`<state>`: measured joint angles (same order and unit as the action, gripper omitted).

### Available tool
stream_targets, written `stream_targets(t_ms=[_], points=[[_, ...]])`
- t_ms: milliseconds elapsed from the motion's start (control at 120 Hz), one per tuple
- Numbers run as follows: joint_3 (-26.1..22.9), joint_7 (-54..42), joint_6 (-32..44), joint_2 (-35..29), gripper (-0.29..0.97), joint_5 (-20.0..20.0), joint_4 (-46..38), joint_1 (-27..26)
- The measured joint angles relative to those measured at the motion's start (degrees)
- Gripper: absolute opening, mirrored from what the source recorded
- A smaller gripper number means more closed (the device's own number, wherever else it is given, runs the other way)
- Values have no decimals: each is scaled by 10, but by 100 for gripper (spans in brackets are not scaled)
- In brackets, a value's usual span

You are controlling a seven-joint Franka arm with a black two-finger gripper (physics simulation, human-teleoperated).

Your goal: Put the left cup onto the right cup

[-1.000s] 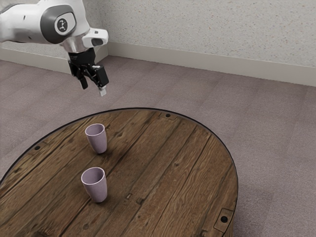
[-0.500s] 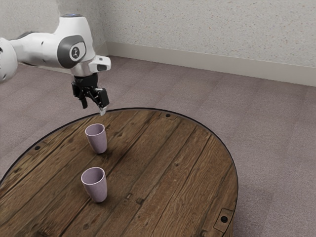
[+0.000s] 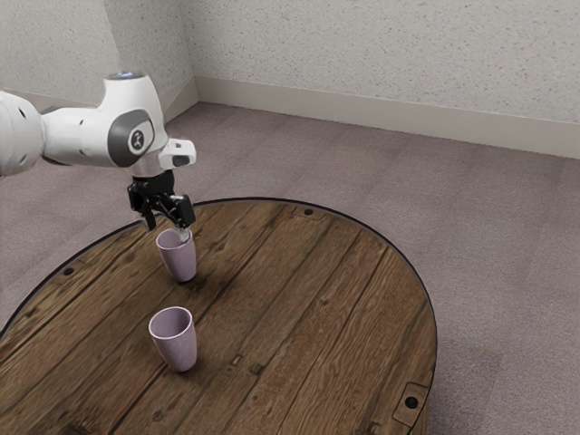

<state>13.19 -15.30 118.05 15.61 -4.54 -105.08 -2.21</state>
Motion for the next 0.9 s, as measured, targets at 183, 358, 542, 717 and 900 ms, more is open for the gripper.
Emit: stream_targets(t_ms=[183,358,542,717,900], points=[[-3,-1,39,23,68,-6,2,0],[-3,-2,63,52,68,-15,14,0],[-3,-3,82,77,68,-21,25,0],[-3,-4,91,96,68,-25,28,0],[-3,-5,95,106,58,-27,28,0]])
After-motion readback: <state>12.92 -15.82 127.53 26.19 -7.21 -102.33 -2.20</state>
